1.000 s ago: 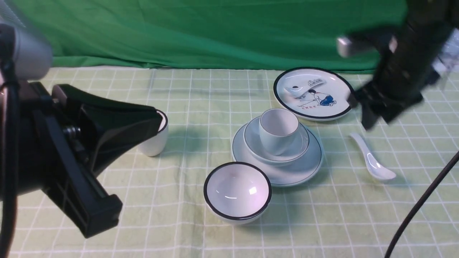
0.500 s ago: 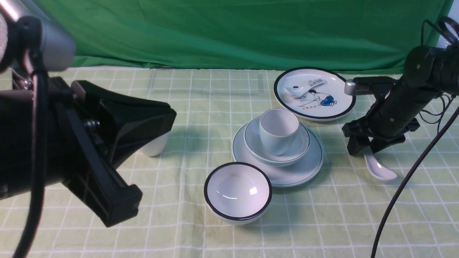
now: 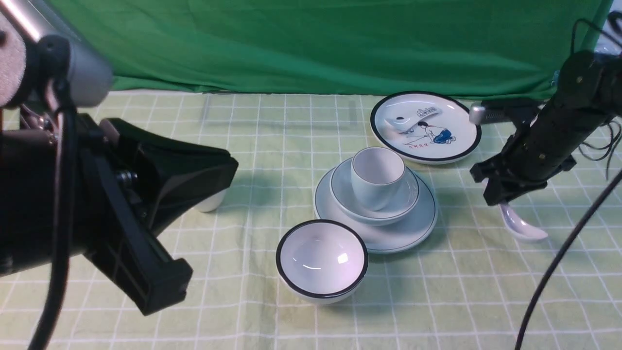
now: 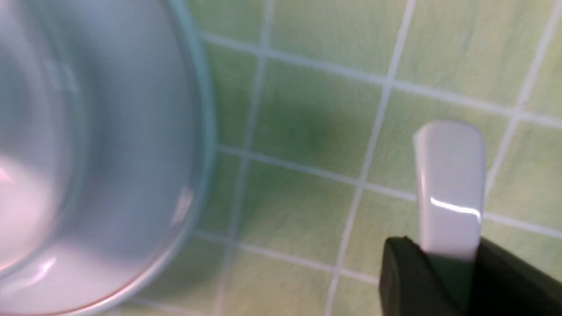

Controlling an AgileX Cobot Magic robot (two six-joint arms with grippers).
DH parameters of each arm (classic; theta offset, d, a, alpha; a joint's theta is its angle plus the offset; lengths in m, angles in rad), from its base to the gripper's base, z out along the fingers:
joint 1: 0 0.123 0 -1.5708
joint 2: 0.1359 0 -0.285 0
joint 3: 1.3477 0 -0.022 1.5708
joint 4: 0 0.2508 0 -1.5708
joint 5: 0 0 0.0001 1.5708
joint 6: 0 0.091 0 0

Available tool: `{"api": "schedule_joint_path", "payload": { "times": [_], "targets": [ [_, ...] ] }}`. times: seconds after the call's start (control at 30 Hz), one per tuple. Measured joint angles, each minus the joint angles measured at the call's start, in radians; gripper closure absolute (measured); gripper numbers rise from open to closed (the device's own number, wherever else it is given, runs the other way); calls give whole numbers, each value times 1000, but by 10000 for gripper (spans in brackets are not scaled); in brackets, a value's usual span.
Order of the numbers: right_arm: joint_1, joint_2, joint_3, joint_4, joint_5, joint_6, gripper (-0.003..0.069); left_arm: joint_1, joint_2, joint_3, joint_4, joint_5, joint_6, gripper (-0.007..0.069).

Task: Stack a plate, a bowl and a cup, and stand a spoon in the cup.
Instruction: Use the right arm to grab a blue soup spoon, then use the right arm to put the blue soup spoon into the blue teacup in the middle

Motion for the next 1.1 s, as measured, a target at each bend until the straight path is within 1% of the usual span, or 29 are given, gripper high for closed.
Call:
{"api": "schedule_joint_path", "payload": {
  "times": [0.07,0.1,0.17,0.2,0.23,0.27,0.3,0.33,0.37,0.4,0.43,0.5,0.53,0.57,0.6,0.7,0.93,0.97,1.1],
  "targets": [
    [19,-134,94,46,-110,-12,492,0,0,0,7,0,0,620],
    [22,-135,105,52,-110,-12,492,0,0,0,7,0,0,620],
    [85,-315,303,166,-424,-50,492,0,0,0,9,0,0,620],
    [124,-352,366,203,-535,-67,492,0,0,0,9,0,0,620],
    [124,-360,382,211,-564,-67,492,0,0,0,9,0,0,620],
    [212,-410,502,255,-810,-83,492,0,0,0,9,0,0,620],
    [244,-424,555,264,-930,-83,492,0,0,0,9,0,0,620],
    [317,-431,620,270,-1093,-76,492,0,0,0,9,1,0,620],
    [355,-431,659,268,-1208,-66,492,0,0,0,9,3,0,620],
    [364,-431,659,266,-1208,-62,492,0,0,0,10,3,0,620],
    [419,-421,694,237,-1332,-30,492,0,0,0,12,3,0,620],
    [470,-384,699,149,-1508,38,492,0,0,0,13,4,0,620],
    [481,-361,692,107,-1567,75,492,0,0,0,13,4,0,620],
    [482,-357,690,100,-1577,75,492,0,0,0,13,4,0,620],
    [487,-321,669,65,-1626,110,492,0,0,0,13,4,0,620],
    [480,-243,607,31,-1661,155,492,0,0,0,13,4,0,620],
    [448,-123,517,-1,-1664,186,492,0,0,0,13,4,0,620],
    [438,-94,502,-8,-1663,216,492,0,0,0,13,4,0,620],
    [424,-47,495,-11,-1665,264,492,0,0,0,13,4,0,620]
  ]
}}
